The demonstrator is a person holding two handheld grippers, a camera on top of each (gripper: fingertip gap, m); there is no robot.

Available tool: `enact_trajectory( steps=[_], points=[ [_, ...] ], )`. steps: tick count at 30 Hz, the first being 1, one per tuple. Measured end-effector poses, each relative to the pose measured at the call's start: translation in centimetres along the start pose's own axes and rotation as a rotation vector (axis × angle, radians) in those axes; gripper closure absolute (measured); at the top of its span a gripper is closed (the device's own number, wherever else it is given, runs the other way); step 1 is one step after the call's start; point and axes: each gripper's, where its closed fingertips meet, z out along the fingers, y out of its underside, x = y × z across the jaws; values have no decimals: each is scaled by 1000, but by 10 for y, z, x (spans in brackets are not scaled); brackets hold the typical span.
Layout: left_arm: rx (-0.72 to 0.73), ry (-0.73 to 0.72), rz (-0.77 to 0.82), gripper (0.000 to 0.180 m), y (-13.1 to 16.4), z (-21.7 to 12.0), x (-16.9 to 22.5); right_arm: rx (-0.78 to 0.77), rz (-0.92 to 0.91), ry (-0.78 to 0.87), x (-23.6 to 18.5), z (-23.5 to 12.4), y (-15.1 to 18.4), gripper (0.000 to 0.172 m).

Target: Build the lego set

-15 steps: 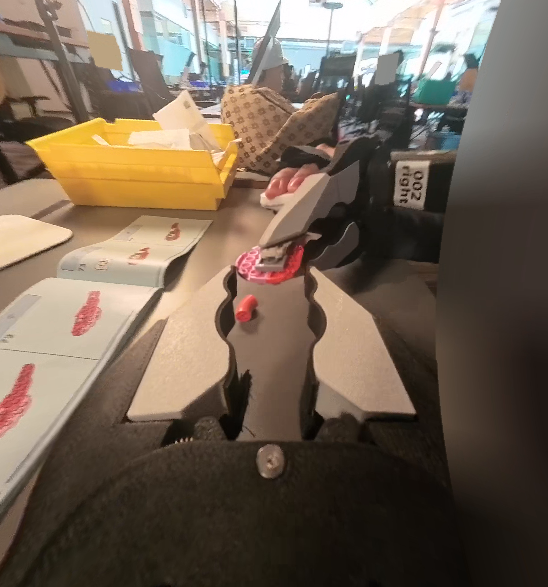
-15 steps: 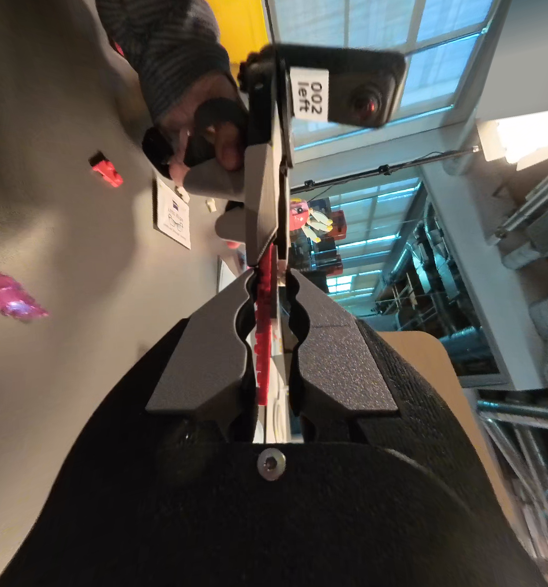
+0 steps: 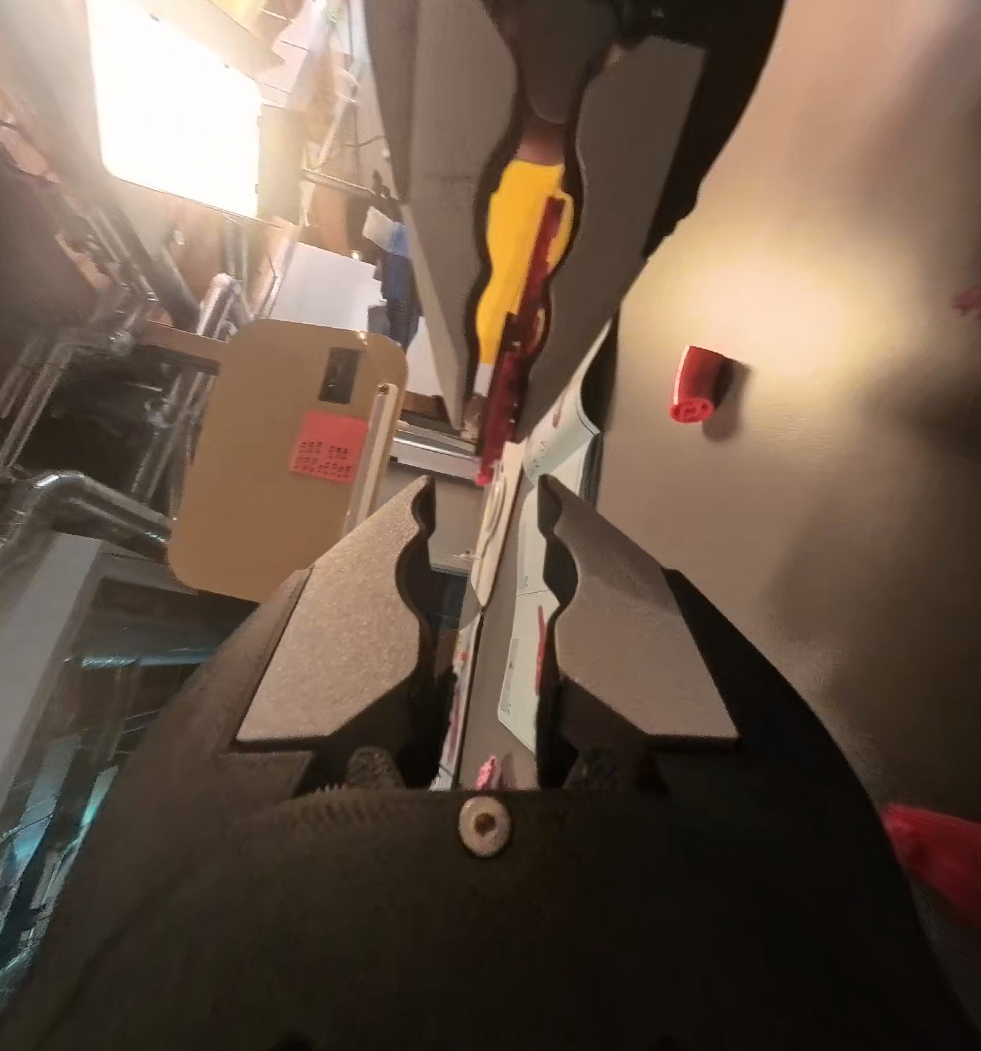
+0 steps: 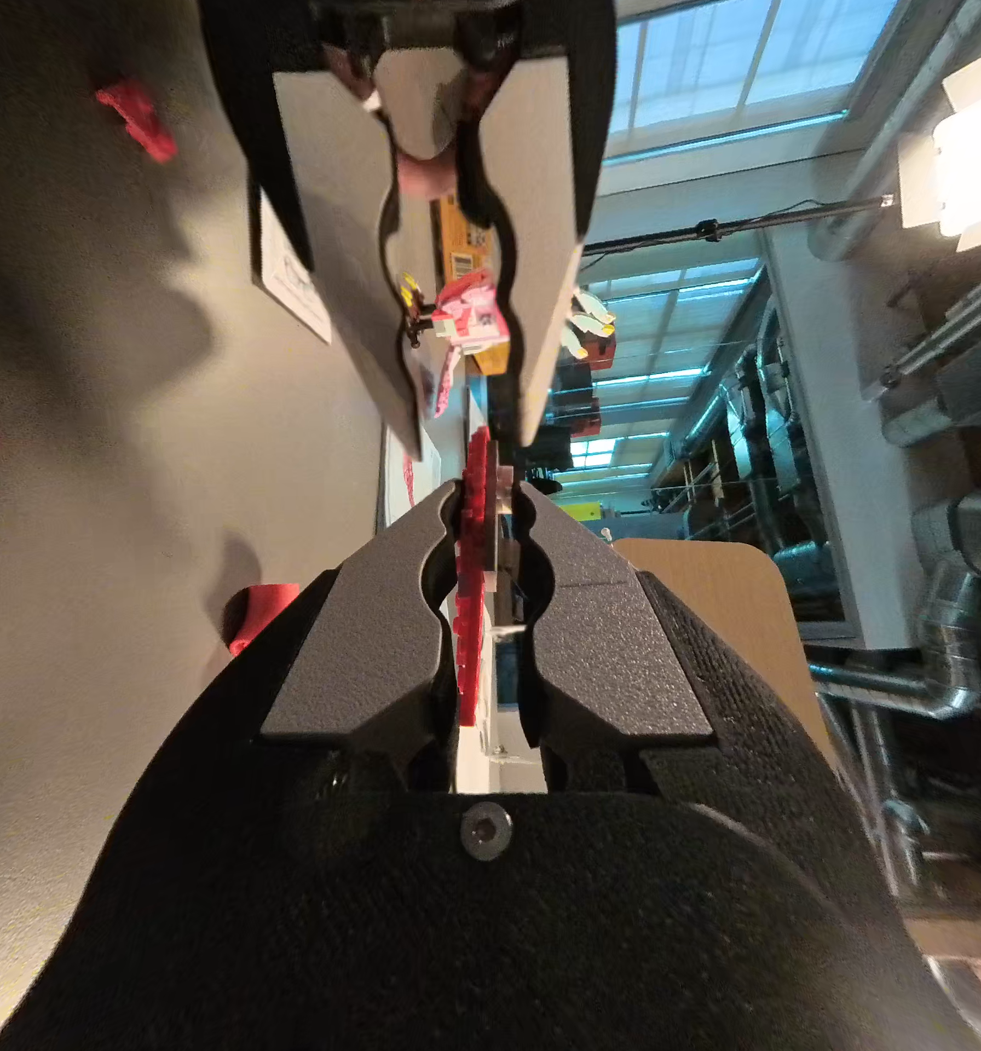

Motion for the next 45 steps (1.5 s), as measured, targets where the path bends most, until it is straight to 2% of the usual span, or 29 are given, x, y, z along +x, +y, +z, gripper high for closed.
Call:
enact_trajectory(
  steps=[5, 10, 32, 40, 41, 43, 45],
  points=[
    [22, 10, 48, 150, -4, -1, 4, 10, 8, -2, -1, 0, -2, 159],
    [11, -31, 84, 176, -2, -1, -1, 16, 13, 4, 0, -1, -2, 159],
    [-44, 48, 77, 177, 2, 0, 6, -22, -38, -17, -8, 2, 6, 158],
    [-34, 47, 57, 177, 0, -2, 5, -28, 19, -45, -6, 2, 5, 158],
    [-30, 51, 37, 175, 0, -1, 5, -28, 31, -52, -7, 2, 5, 159],
    [-23, 52, 19, 157, -2, -1, 5, -19, 60, -69, -8, 2, 4, 158],
    [-29, 76, 21, 161, -2, 0, 10, -13, 74, -79, -9, 2, 2, 159]
  ],
)
